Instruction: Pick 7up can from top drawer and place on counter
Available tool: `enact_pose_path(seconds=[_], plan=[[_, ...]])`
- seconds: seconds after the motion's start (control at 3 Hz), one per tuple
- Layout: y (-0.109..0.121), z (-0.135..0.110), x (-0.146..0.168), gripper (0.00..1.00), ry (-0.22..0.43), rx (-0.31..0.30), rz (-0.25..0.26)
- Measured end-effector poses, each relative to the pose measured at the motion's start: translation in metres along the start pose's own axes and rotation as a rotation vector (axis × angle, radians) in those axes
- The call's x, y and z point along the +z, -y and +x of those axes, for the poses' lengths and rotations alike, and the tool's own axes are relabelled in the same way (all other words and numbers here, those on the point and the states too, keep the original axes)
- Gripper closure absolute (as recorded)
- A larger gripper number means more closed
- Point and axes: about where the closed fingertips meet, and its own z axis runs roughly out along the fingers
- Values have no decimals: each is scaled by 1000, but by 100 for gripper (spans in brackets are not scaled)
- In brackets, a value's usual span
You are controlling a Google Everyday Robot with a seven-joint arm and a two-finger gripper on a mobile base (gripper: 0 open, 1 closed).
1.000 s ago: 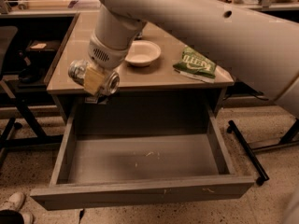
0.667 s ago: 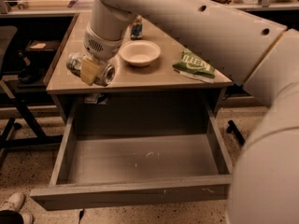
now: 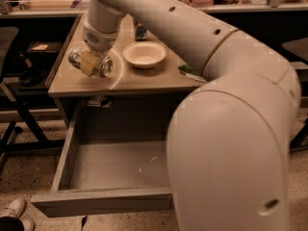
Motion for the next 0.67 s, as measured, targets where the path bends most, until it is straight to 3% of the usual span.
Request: enact_pose_path(seconds=[0.67], plan=[[20, -28, 47, 100, -34, 20, -46]])
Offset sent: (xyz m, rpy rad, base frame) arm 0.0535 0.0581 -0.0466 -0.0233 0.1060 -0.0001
